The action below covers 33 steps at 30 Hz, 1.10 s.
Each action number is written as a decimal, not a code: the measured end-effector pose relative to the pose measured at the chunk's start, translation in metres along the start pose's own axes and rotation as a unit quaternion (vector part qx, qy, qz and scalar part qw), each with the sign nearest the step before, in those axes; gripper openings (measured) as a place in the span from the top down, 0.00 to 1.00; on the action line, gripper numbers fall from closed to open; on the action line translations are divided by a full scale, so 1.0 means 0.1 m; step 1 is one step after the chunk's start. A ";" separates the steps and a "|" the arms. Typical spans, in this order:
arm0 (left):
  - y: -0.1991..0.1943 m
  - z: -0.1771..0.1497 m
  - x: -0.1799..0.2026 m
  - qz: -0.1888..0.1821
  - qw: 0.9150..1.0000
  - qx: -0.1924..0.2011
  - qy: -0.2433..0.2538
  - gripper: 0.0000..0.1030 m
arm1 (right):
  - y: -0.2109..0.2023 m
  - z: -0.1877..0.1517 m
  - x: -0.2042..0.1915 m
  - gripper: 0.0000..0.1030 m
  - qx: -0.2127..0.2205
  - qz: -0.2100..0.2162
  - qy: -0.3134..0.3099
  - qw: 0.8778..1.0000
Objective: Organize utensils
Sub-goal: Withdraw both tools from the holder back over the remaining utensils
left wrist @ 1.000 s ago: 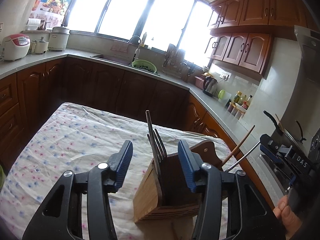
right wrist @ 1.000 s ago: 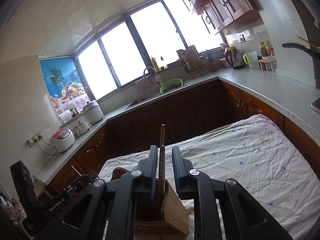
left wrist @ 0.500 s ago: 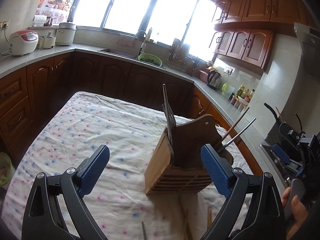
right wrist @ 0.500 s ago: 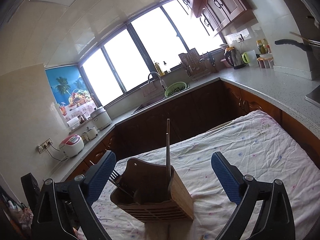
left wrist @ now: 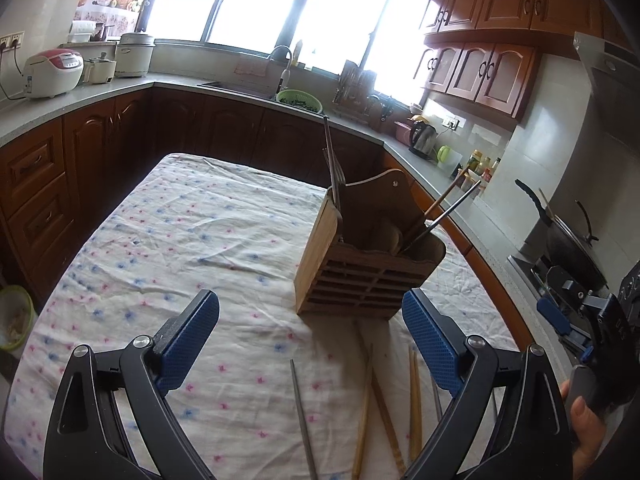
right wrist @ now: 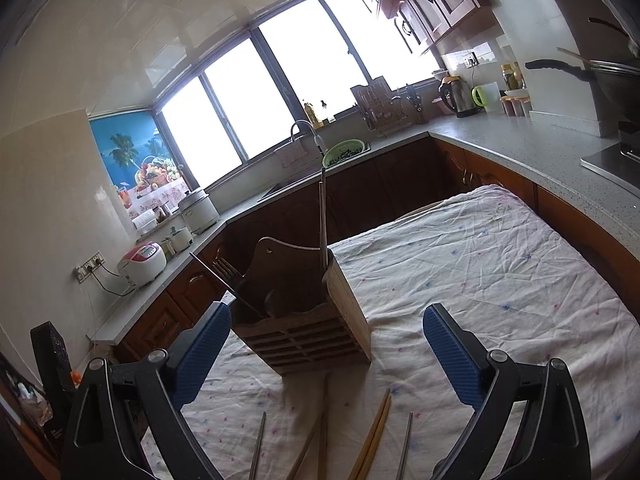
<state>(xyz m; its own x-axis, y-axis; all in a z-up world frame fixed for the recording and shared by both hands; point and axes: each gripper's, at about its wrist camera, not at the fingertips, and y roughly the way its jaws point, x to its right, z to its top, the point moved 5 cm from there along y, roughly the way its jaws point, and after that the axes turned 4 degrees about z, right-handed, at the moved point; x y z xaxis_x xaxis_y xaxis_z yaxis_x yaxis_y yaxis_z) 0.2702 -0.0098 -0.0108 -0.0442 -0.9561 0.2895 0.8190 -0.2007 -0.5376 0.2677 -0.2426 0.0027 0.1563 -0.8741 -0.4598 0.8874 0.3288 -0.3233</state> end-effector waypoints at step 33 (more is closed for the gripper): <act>0.01 -0.57 0.24 -0.001 0.994 -0.076 0.074 0.08 | -0.24 -0.59 0.30 0.06 -0.063 -0.045 -0.003 0.997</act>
<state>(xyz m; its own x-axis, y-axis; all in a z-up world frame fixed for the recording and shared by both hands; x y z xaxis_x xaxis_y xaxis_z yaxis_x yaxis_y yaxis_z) 0.2379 -0.0451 -0.0495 -0.1384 -0.9742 0.1780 0.7235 -0.2222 -0.6536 0.2257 -0.2561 -0.0521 0.0816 -0.9039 -0.4198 0.8362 0.2913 -0.4647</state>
